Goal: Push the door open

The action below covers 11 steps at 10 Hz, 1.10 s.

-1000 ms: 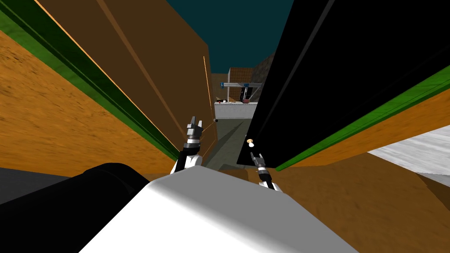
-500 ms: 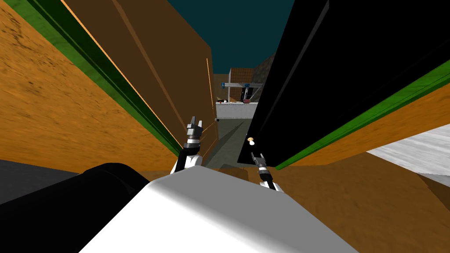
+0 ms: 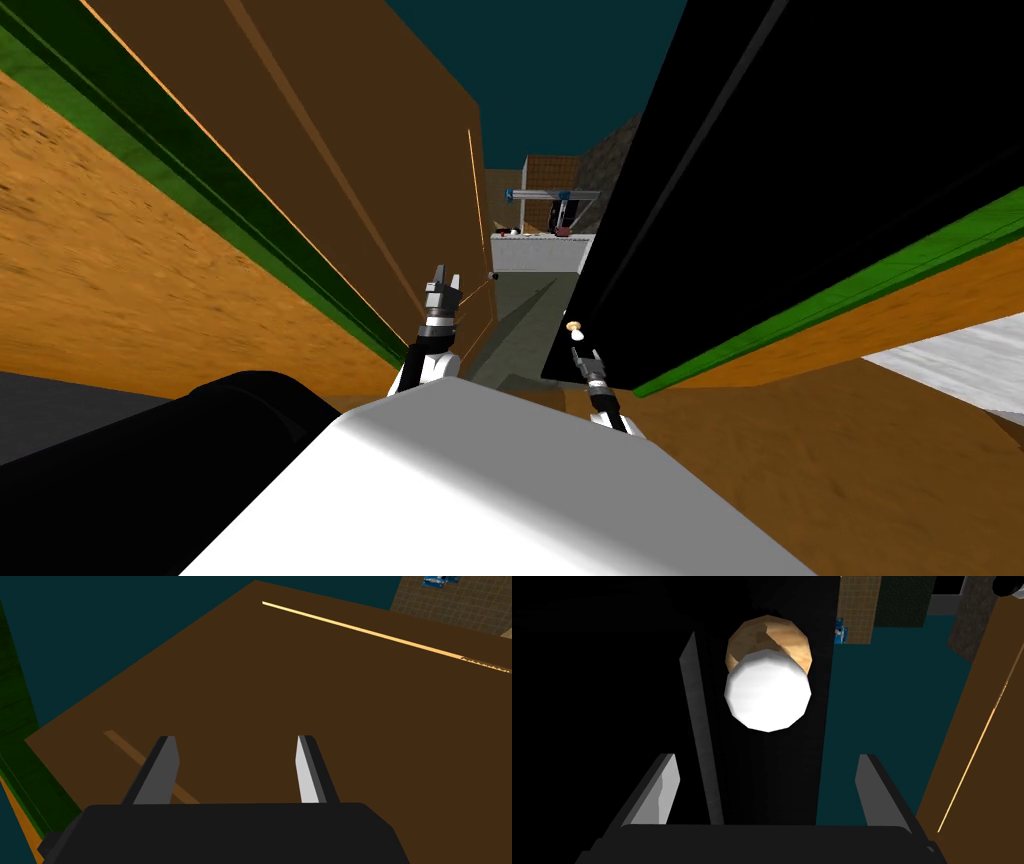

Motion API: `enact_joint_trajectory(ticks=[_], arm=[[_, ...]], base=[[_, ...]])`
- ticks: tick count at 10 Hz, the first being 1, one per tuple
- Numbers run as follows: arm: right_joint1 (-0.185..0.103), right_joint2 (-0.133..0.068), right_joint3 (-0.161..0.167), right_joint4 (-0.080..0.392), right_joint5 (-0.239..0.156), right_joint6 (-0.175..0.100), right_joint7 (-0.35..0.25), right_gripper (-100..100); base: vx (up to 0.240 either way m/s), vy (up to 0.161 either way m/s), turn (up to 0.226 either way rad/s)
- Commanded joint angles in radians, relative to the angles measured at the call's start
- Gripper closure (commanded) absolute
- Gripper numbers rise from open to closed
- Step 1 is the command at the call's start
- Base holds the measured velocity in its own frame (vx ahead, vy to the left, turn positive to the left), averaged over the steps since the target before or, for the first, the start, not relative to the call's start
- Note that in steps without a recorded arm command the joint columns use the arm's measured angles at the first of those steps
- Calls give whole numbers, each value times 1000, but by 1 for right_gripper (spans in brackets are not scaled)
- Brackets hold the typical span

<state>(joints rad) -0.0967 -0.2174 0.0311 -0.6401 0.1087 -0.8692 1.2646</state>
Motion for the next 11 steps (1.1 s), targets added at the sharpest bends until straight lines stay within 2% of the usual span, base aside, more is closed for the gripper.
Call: enact_joint_trajectory(ticks=[1,5,6,11], arm=[[-1,4,-4,1,-2,1,6,-100],[-4,10,-9,4,-6,1,15,-100],[-4,10,-9,4,-6,1,15,100],[-4,10,-9,4,-6,1,15,100]], base=[[211,17,32],[187,6,26],[-9,-1,4],[-16,-2,1]])
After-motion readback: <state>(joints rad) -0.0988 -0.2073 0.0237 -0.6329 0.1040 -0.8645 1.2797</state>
